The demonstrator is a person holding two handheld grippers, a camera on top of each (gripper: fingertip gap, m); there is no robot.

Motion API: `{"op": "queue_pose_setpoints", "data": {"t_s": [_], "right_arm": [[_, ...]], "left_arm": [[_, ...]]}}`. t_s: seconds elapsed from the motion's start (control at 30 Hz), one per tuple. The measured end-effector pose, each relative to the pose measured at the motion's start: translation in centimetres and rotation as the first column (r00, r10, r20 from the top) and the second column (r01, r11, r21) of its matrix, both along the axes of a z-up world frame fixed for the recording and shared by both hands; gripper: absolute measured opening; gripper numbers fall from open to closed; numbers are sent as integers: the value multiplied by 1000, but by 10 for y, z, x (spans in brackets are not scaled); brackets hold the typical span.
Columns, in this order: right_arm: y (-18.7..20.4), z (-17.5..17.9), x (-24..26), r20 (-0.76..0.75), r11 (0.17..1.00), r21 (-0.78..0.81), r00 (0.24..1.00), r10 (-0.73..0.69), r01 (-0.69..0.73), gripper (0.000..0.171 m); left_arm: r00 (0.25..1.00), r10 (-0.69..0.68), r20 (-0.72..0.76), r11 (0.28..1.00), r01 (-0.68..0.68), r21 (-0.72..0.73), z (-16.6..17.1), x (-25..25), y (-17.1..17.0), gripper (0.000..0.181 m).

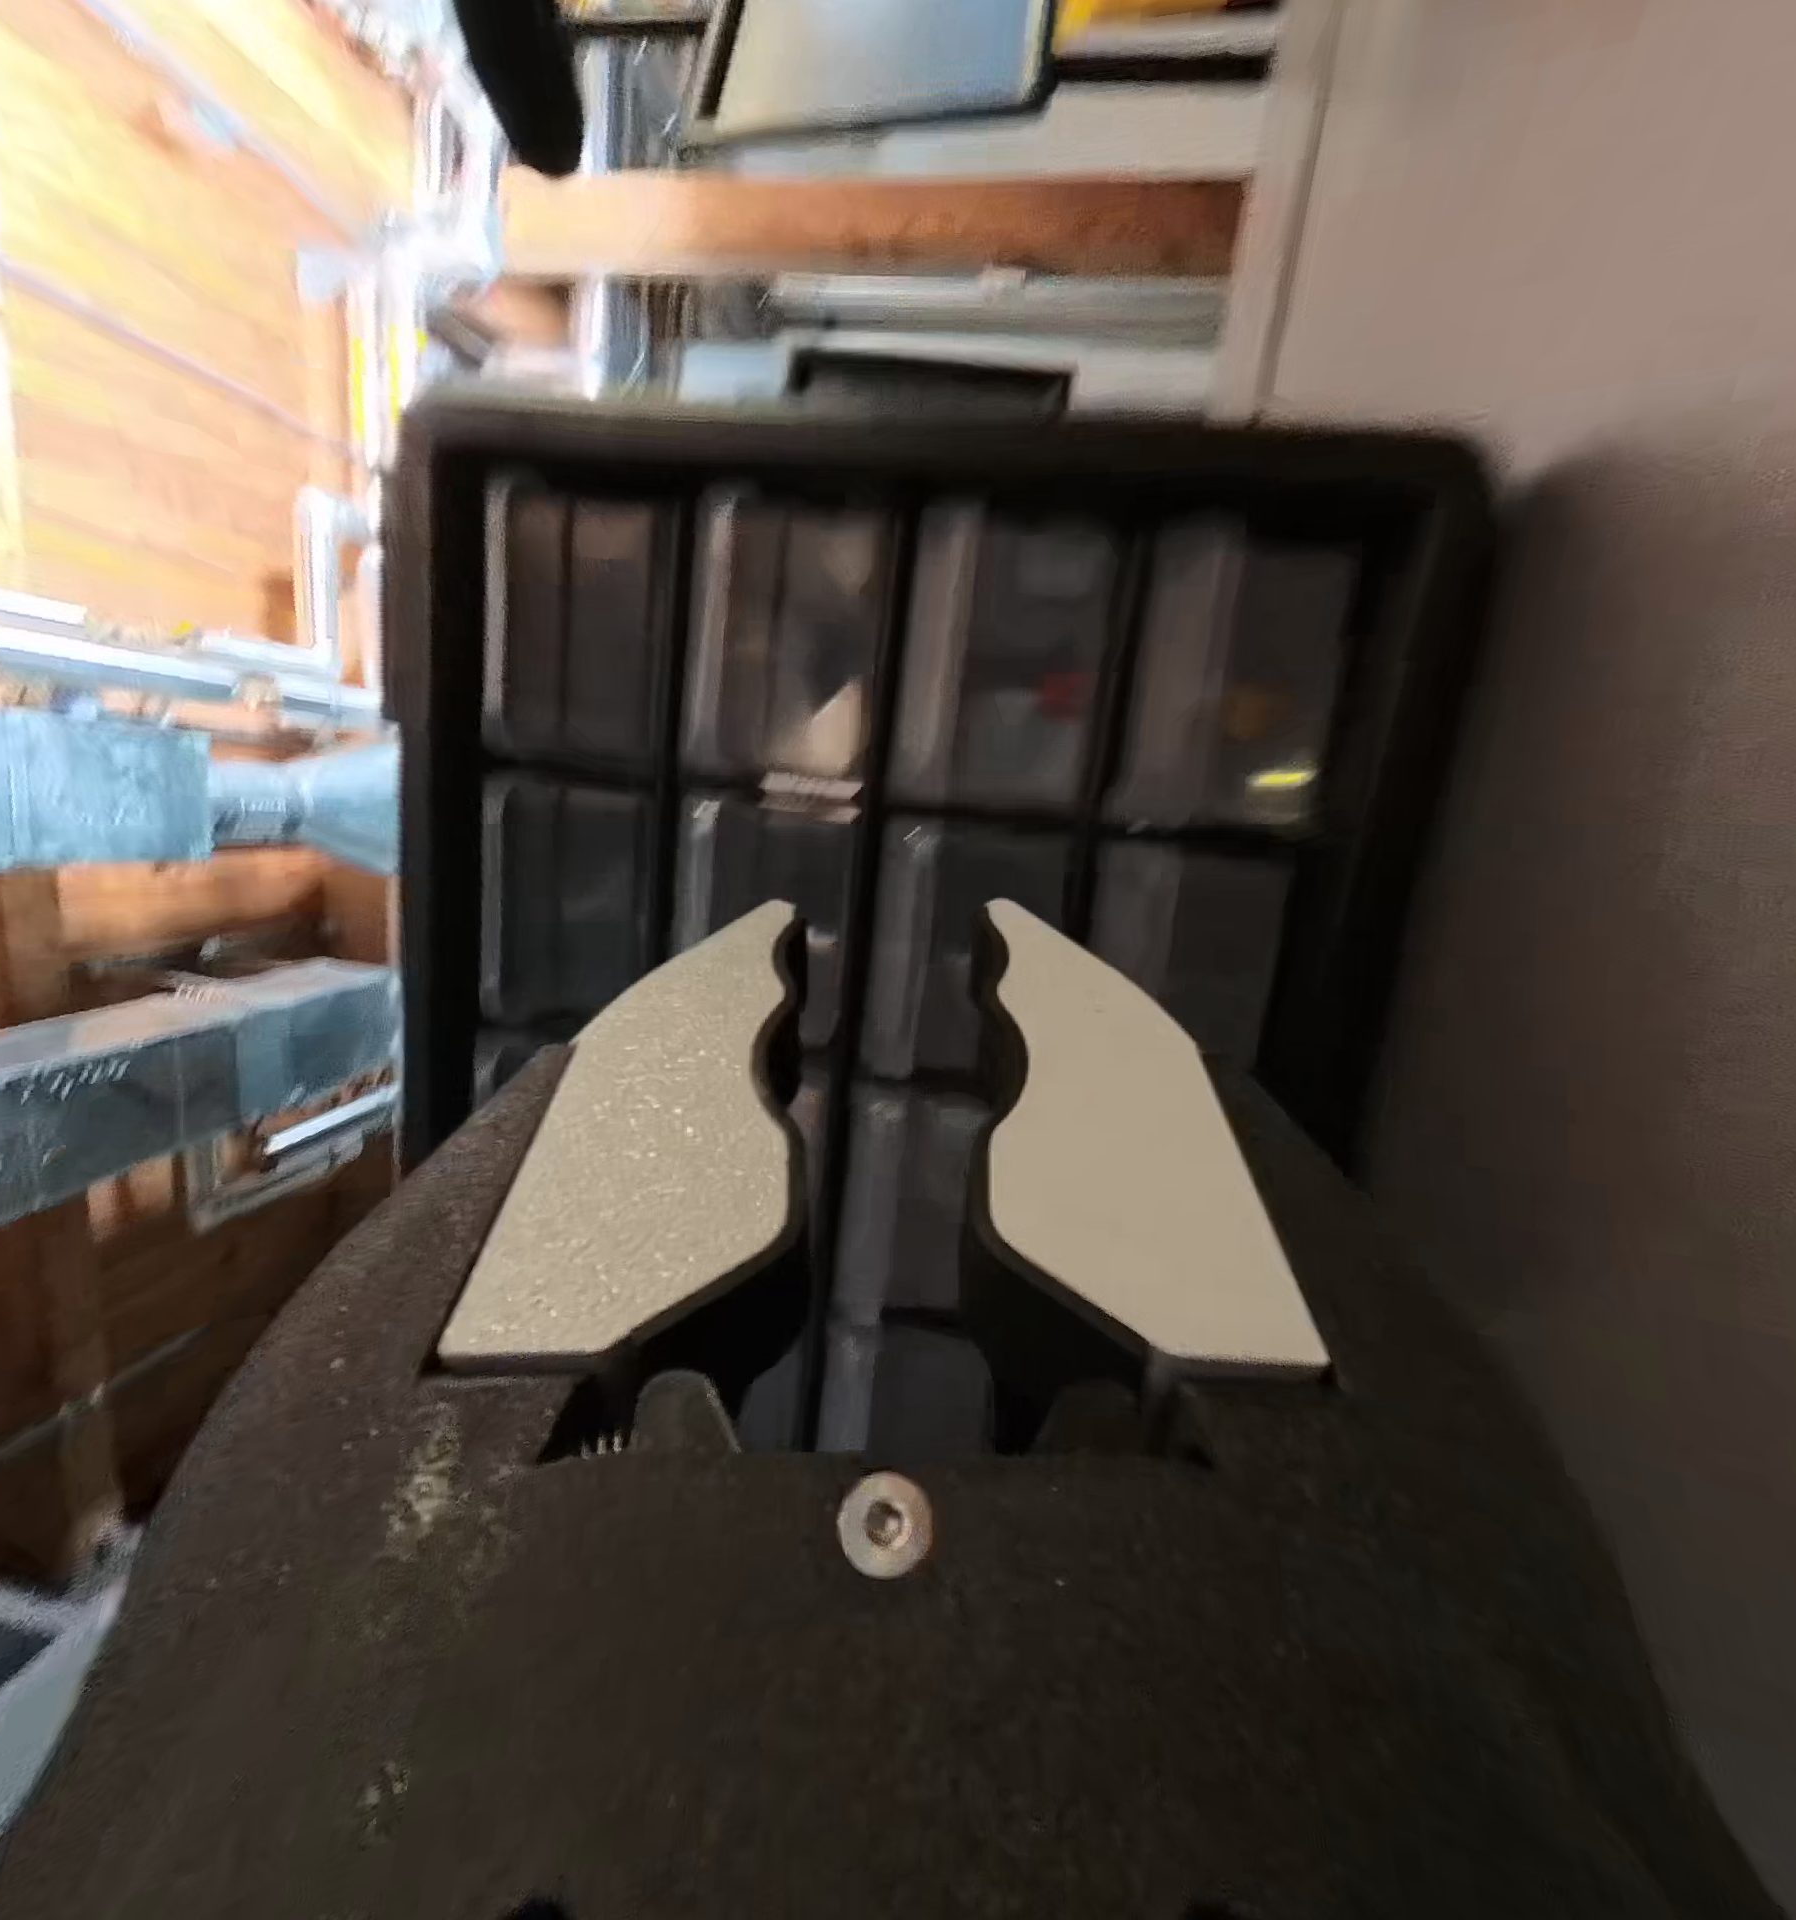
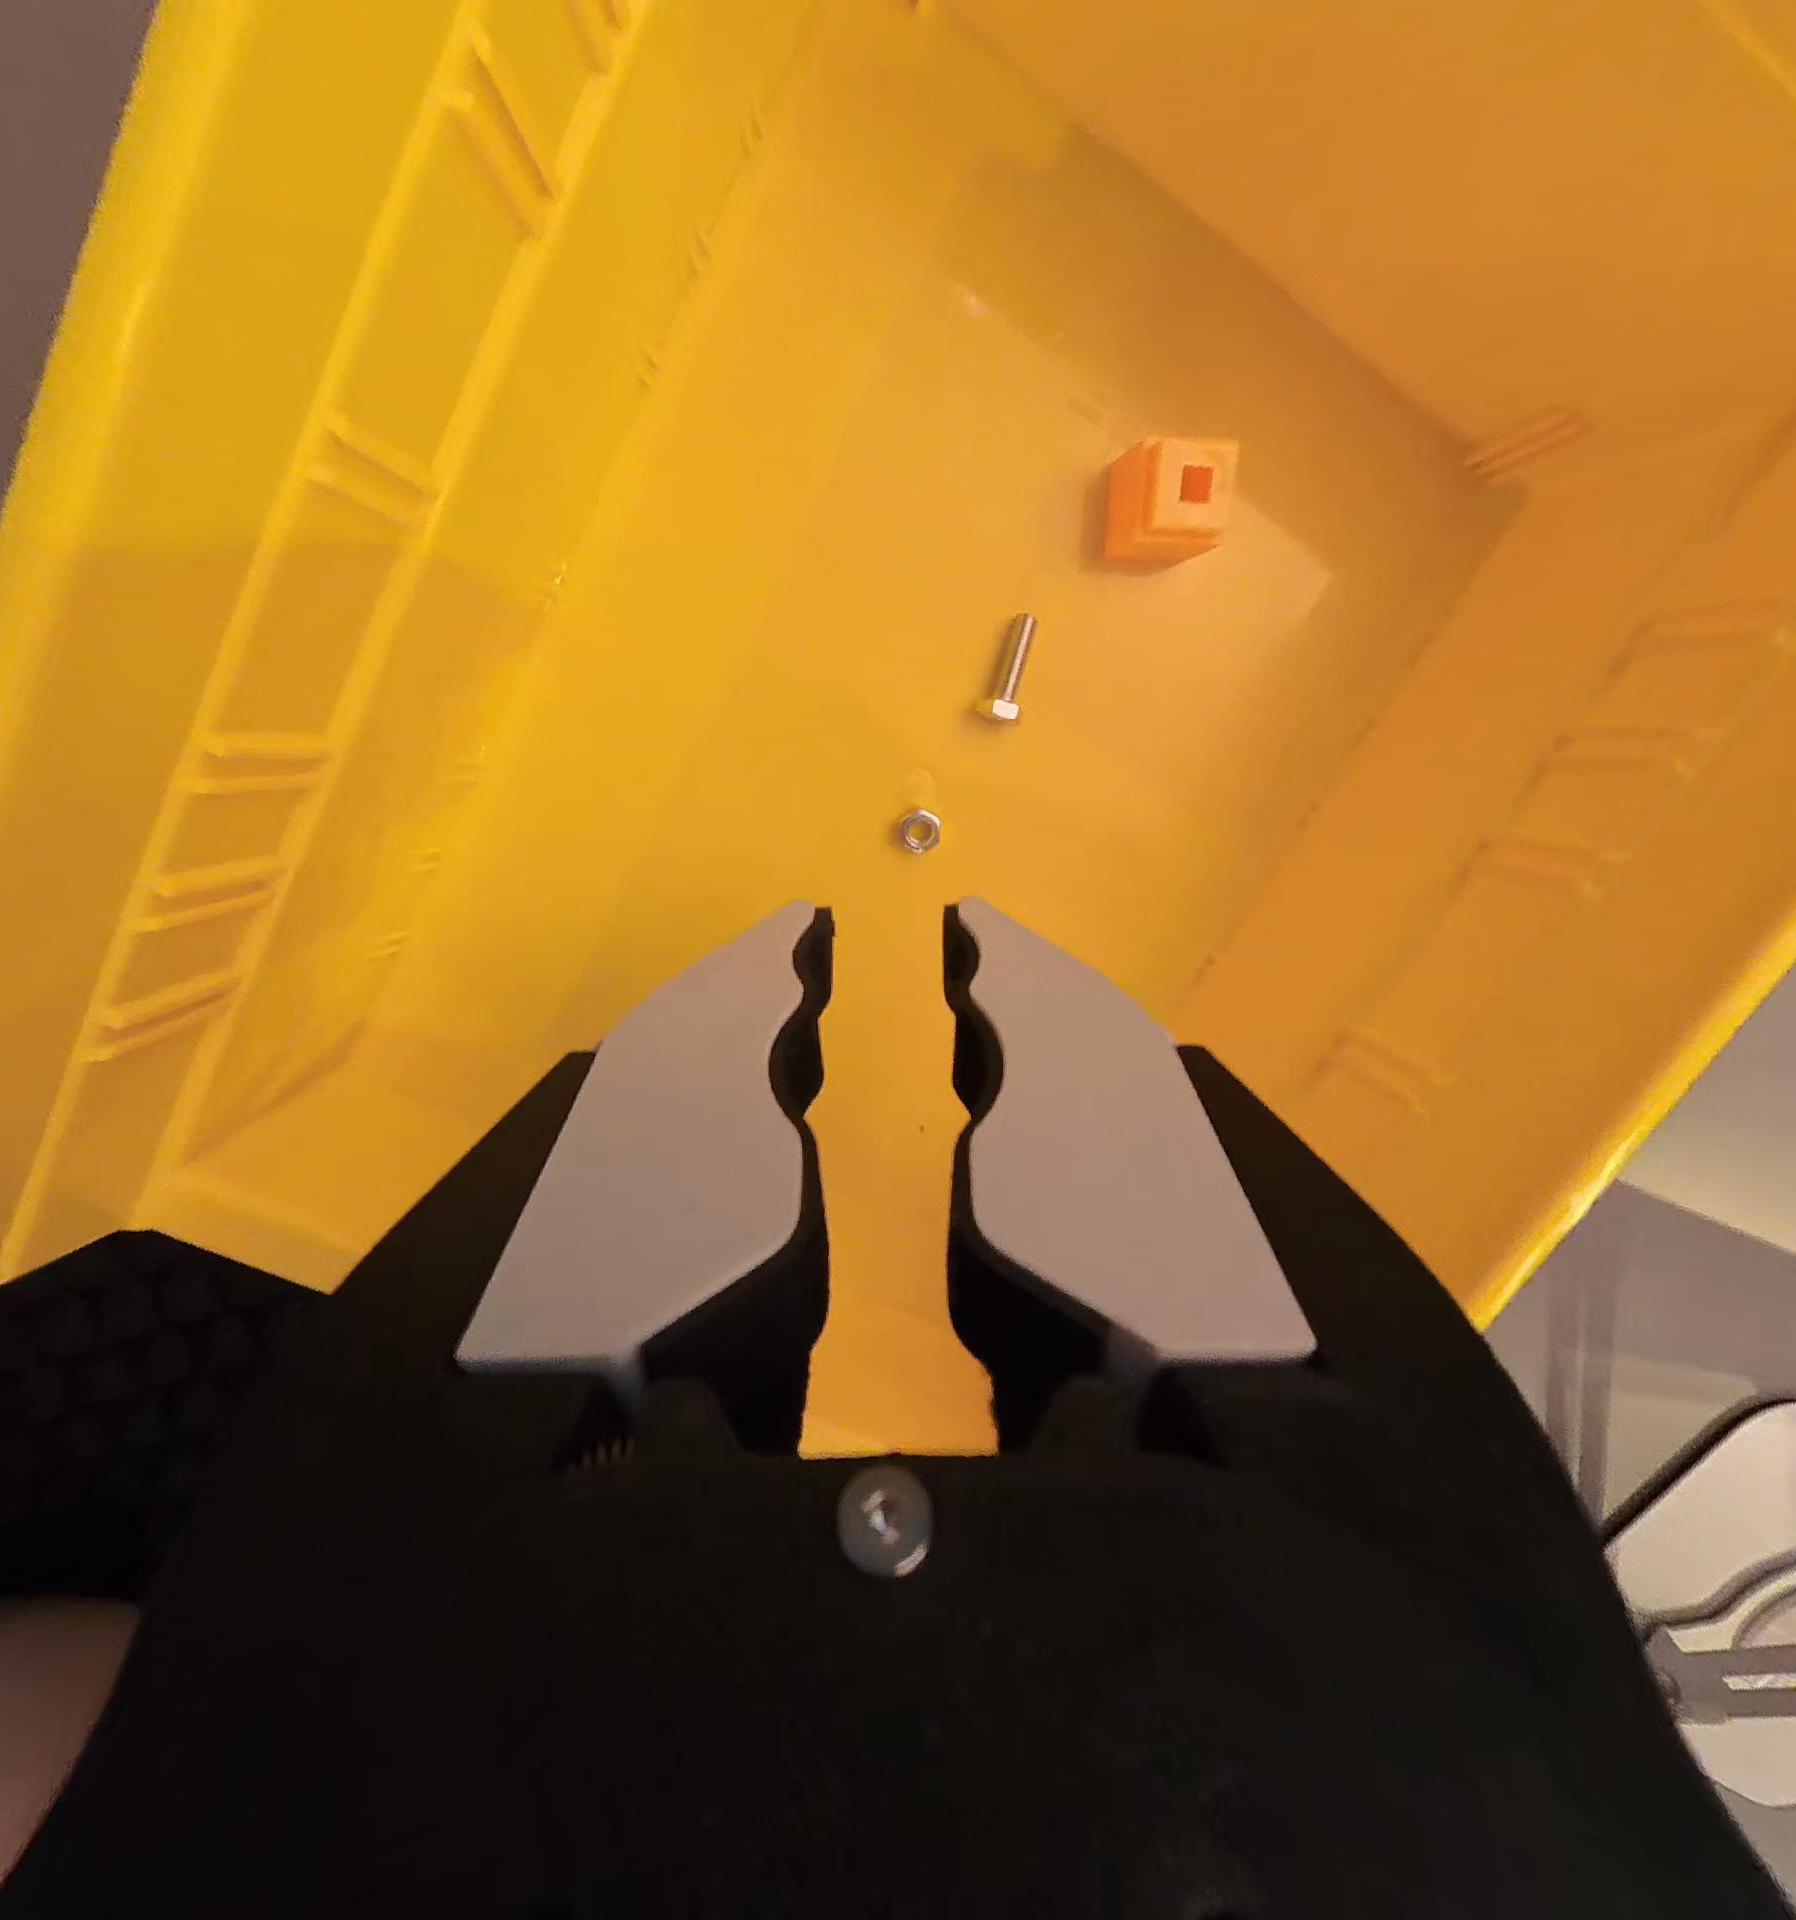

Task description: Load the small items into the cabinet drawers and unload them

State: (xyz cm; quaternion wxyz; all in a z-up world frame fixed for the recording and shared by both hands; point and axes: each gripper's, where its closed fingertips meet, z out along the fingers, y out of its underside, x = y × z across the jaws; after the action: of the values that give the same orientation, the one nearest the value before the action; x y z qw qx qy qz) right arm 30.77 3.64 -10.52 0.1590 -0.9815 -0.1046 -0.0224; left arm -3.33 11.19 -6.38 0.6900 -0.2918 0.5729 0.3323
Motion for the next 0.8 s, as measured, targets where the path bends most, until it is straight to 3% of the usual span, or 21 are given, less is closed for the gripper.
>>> {"op": "queue_pose_setpoints", "data": {"t_s": [0.2, 0.5, 0.6, 0.8], "right_arm": [[0, 2, -2, -26, 1000, 24, 1000, 7, -7, 21], [1, 3, -1, -47, 999, 40, 999, 13, -11, 21], [1, 3, -1, -54, 999, 44, 998, 12, -10, 21], [0, 10, -1, -31, 998, 63, 999, 13, -11, 21]], "left_arm": [[993, 12, -117, 997, -21, -76, -40, 26, -2, 25], [989, 45, -138, 997, -53, -59, -44, 42, 20, 20], [989, 25, -147, 999, -31, -39, -44, 46, 19, 11], [991, 19, -133, 997, -29, -74, -44, 43, 15, 10]]}}
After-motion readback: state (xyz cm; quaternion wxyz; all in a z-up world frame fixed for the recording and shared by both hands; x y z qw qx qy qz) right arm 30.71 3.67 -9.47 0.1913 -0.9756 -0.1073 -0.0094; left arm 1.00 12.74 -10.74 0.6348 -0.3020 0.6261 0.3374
